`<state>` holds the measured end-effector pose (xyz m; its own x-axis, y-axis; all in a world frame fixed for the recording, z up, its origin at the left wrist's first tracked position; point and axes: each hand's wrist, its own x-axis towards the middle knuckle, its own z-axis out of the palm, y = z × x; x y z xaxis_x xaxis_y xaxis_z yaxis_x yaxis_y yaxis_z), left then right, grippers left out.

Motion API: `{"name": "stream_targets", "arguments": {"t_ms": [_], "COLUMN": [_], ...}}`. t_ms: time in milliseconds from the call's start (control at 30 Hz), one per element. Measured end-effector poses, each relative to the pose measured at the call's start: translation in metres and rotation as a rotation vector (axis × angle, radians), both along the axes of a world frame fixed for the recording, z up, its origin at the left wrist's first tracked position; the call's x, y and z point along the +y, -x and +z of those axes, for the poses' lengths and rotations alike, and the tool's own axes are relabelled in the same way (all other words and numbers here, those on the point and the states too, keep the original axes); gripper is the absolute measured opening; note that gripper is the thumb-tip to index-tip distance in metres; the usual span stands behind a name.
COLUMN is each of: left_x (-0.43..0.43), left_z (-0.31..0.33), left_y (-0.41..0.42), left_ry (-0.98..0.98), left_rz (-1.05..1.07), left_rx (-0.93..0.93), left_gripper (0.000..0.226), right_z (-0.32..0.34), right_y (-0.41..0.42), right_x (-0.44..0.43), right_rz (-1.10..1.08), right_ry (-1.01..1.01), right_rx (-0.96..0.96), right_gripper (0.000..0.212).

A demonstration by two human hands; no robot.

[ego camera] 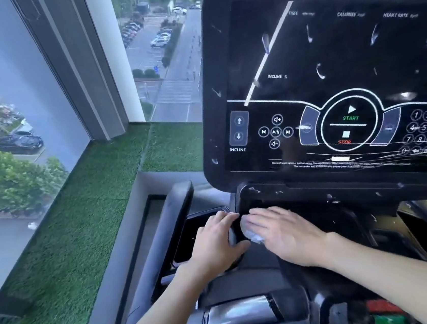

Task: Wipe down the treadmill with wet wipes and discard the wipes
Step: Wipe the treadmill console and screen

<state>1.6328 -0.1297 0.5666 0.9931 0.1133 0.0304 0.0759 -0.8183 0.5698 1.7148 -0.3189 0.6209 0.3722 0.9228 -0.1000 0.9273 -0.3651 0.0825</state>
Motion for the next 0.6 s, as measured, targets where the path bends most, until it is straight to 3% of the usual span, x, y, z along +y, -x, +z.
{"name": "stream_targets", "arguments": {"t_ms": [133,600], "left_x": [-0.001,-0.008], "left_z": [-0.003,0.004], "left_y": [0.001,0.005], "left_ry": [0.028,-0.064], "left_rz": [0.016,0.027], "left_rx": [-0.022,0.023], "left_gripper": [0.070,0.069], "right_z": [0.002,0.007], "right_y": [0.011,0.005], "right_x": [0.006,-0.001], "right_rz": [-0.029,-0.079], "right_ry": [-0.048,0.039], "right_rx": [0.148,0.097], "right_gripper": [0.048,0.048]}}
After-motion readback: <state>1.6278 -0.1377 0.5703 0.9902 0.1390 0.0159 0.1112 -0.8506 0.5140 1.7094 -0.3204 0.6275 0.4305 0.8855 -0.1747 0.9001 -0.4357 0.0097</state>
